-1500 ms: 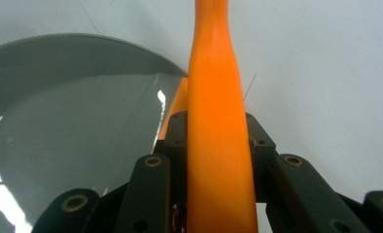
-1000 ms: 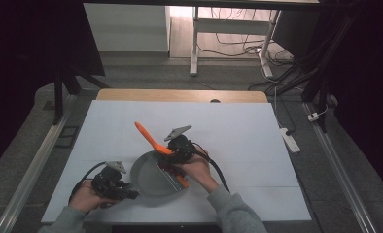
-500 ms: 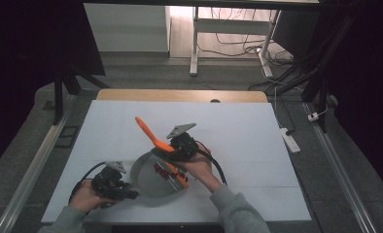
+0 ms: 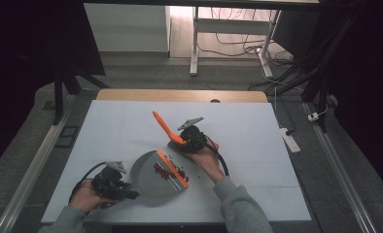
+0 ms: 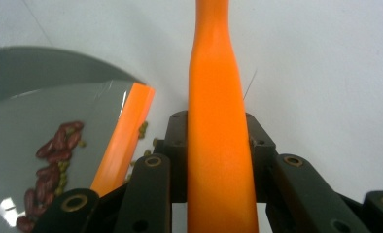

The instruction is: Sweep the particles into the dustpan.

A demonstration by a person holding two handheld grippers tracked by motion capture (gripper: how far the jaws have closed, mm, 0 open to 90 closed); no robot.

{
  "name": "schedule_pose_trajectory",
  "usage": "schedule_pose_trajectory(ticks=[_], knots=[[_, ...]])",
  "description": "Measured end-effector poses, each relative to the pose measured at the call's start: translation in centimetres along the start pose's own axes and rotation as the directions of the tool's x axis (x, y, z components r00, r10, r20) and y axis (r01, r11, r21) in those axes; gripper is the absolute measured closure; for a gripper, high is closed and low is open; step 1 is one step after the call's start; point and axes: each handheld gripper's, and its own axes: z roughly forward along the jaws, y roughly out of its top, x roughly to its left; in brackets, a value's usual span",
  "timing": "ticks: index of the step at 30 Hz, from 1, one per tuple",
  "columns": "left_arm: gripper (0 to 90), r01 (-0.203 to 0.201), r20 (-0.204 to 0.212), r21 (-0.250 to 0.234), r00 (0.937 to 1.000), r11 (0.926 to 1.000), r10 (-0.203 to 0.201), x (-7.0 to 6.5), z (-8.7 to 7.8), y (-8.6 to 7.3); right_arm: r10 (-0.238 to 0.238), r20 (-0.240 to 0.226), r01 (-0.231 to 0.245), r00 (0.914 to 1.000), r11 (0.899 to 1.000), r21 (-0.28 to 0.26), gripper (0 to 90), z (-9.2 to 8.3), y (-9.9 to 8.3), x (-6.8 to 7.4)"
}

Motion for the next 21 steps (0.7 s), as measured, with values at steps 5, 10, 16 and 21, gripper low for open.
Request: schedule_pose_trajectory(ticks=[5, 10, 16, 21], knots=[[61.4, 0.001, 0.0, -0.001, 1.0, 1.0, -0.001, 0.0, 0.0, 0.0, -0.032, -0.051, 0.033, 0.9982, 0.999, 0.021, 70.9, 1.0, 1.1, 1.4], [61.4, 0.0, 0.0, -0.001, 1.0, 1.0, 0.0, 0.0, 0.0, 0.0, -0.073, -0.073, 0.076, 0.9947, 0.996, 0.037, 70.8, 1.1, 1.1, 2.7], [61.4, -0.001, 0.0, 0.002, 1.0, 1.0, 0.001, 0.0, 0.0, 0.0, -0.055, -0.127, 0.054, 0.9904, 0.999, -0.006, 70.9, 0.5, 0.5, 3.7], [61.4, 0.003, 0.0, 0.0, 1.0, 1.0, -0.003, 0.0, 0.1, 0.0, -0.078, -0.186, 0.074, 0.9794, 0.997, -0.026, 70.9, 0.2, 0.6, 5.5]])
